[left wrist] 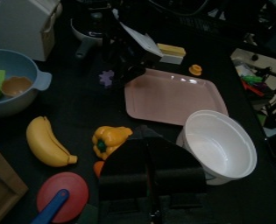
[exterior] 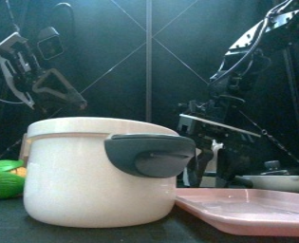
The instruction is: Grab purple gear
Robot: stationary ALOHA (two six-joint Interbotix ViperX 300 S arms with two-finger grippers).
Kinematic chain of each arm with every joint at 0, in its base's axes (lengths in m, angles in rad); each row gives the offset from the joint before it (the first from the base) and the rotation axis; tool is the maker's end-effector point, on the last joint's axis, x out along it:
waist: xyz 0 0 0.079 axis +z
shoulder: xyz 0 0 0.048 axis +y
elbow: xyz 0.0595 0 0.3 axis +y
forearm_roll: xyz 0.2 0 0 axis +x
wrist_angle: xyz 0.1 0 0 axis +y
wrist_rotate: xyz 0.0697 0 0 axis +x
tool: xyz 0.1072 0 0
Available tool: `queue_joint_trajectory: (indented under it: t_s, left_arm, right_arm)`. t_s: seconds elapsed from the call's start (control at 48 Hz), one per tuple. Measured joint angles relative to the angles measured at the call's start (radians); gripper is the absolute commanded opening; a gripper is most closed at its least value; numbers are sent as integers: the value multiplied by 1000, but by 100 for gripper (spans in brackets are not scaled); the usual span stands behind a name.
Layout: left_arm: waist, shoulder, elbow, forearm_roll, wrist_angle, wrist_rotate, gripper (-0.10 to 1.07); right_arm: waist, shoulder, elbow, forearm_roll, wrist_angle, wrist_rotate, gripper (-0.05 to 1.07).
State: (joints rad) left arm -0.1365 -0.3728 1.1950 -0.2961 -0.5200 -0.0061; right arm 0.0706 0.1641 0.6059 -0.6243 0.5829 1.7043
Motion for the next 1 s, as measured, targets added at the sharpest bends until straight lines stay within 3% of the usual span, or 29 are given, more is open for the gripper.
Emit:
queue_joint_trajectory:
  t_s: [1.0]
  left_arm:
    - [-2, 0, 0, 0, 0, 0, -3]
  right_arm:
    - [0, -40, -8, -58, 28, 0, 74]
